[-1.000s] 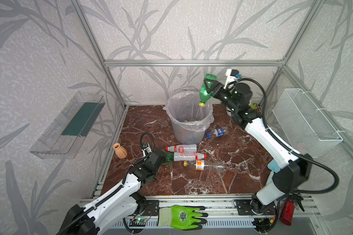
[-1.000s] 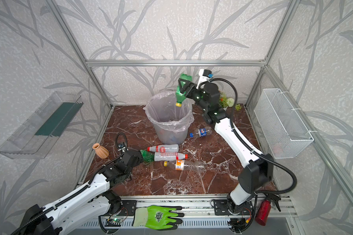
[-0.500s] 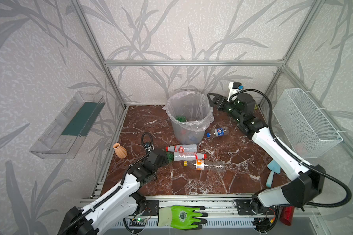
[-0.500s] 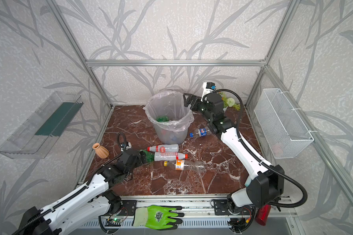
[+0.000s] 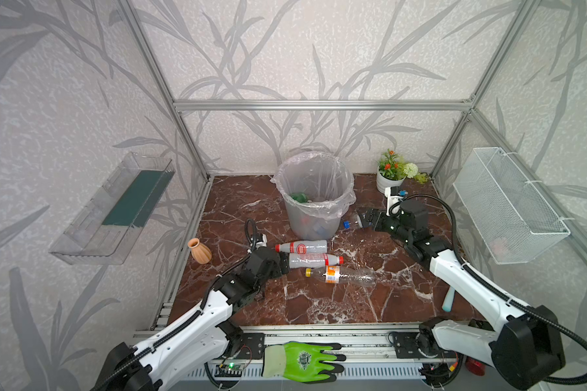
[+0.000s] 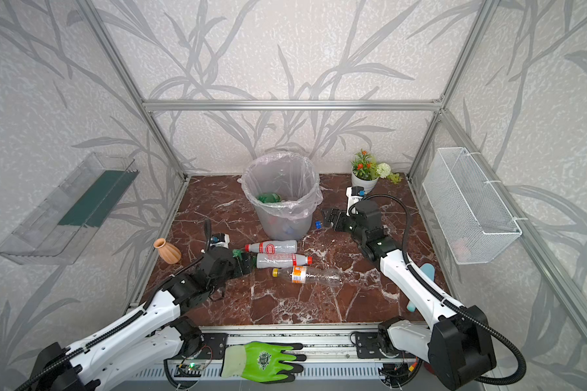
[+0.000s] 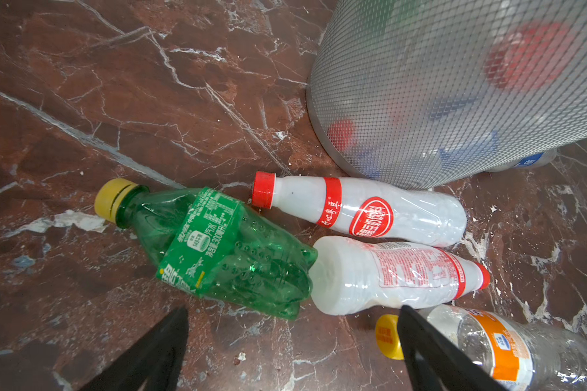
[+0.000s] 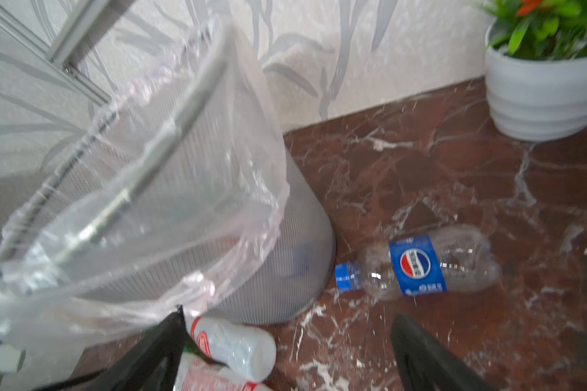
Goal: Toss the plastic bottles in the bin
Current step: 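Carry the green bottle with the right gripper over the bin and release, then reach the right gripper to the clear orange-labelled yellow-capped bottle and grasp it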
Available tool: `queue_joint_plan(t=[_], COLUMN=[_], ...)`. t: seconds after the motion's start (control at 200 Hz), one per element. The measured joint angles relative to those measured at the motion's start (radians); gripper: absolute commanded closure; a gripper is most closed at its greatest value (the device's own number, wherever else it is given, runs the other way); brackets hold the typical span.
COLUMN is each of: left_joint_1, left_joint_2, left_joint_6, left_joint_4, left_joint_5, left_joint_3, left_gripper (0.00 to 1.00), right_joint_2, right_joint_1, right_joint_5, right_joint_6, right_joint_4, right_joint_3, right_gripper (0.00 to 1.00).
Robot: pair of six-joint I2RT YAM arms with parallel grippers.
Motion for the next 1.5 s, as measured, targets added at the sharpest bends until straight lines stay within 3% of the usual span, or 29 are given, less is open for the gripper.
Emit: queue_joint_plan(t=[0.14, 0.305, 0.655, 1.04, 1.34, 1.5], left_joint_1=[0.0, 0.0, 0.0, 0.0, 0.001, 0.002], left_joint_2=[-0.016, -0.023, -0.054, -0.06, -0.06, -0.067], left_joint_6=[-0.005, -0.016, -0.019, -0.02, -0.019, -0.019], left_joint_4=[0.0, -0.012, -0.043, -0.049, -0.056, -0.064], left_joint_5=[-0.02, -0.058, -0.119, -0.143, -0.149, -0.155], left_joint_3=[0.0, 0.0, 0.0, 0.0, 0.0, 0.0], left_gripper=[0.04, 0.03, 0.01, 0.01, 0.01, 0.01], right_joint_2=[-0.055, -0.063, 0.146, 0.34, 0.481, 0.507], right_joint_1=[0.039, 0.165, 0.435, 0.535, 0.608, 0.632], right_joint_5=[-0.057, -0.061, 0.023, 0.118, 0.188, 0.207], right_joint_6=[-0.134, -0.32, -0.6, -0.724, -0.777, -0.79], right_joint_4=[-0.072, -0.19, -0.418, -0.5, -0.576, -0.602], right_joint_3=[-0.042, -0.034, 0.063, 0.151, 0.246, 0.278], right_gripper=[0.12, 0.16, 0.26, 0.26, 0.38, 0.38])
